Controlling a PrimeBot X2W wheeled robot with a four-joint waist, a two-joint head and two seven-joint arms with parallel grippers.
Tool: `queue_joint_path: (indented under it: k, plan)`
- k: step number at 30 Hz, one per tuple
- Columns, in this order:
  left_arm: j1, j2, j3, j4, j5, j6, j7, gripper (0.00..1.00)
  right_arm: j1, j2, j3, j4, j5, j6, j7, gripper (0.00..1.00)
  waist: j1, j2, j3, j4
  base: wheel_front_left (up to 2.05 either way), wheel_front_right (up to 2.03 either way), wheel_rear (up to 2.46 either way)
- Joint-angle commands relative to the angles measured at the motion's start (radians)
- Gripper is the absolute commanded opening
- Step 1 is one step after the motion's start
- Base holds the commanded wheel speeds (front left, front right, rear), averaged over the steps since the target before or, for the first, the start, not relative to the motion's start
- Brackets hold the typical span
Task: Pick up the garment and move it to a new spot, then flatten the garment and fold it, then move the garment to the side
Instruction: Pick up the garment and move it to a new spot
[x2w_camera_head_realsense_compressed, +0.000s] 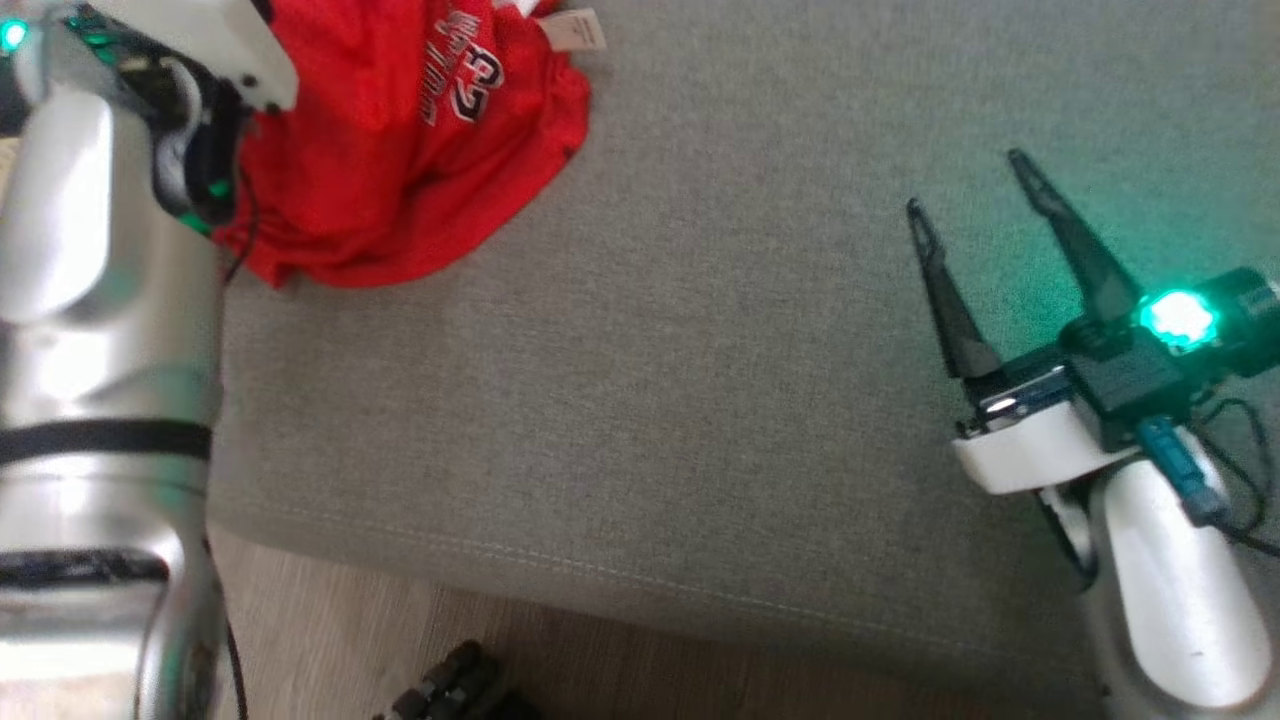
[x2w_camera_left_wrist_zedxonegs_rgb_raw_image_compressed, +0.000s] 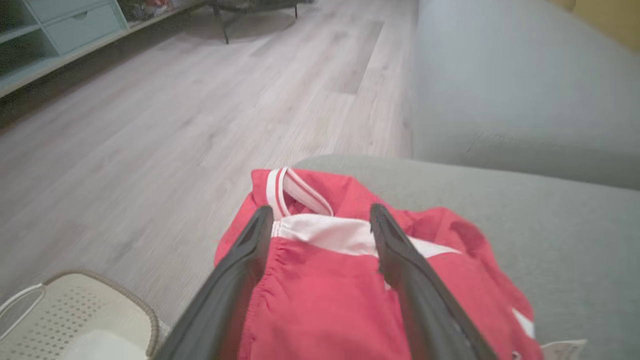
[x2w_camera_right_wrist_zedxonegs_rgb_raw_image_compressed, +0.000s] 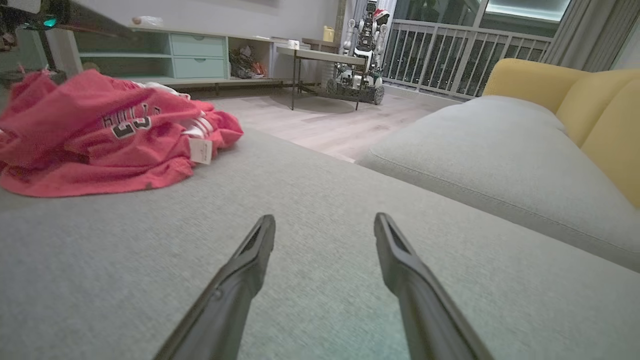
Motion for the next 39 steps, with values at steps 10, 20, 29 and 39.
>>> queue_joint_path:
  k: [10, 20, 29, 39]
  plan:
    - [-0.185, 0.088, -0.031, 0.265, 0.038, 0.008, 0.131, 1.00, -0.032, -0.041, -0.012, -0.074, -0.016, 0.000, -0.006, 1.00, -0.0001, 0.0000, 0.144, -0.030, 0.00, 0.00, 0.00]
    - [-0.215, 0.093, -0.051, 0.355, 0.044, 0.006, 0.011, 0.00, -0.042, -0.024, -0.018, -0.086, -0.005, 0.000, -0.006, 1.00, -0.0001, 0.0000, 0.143, -0.035, 0.00, 0.00, 0.00]
    - [-0.240, 0.096, -0.057, 0.351, 0.043, 0.015, -0.199, 0.00, -0.027, -0.001, -0.031, -0.073, 0.008, 0.000, -0.006, 1.00, -0.0001, 0.0000, 0.073, -0.019, 0.00, 0.00, 0.00]
    - [-0.276, 0.109, -0.094, 0.261, 0.068, 0.012, -0.274, 0.00, -0.015, 0.027, -0.026, -0.061, 0.031, 0.000, -0.006, 1.00, -0.0001, 0.0000, -0.032, -0.044, 0.00, 0.00, 0.00]
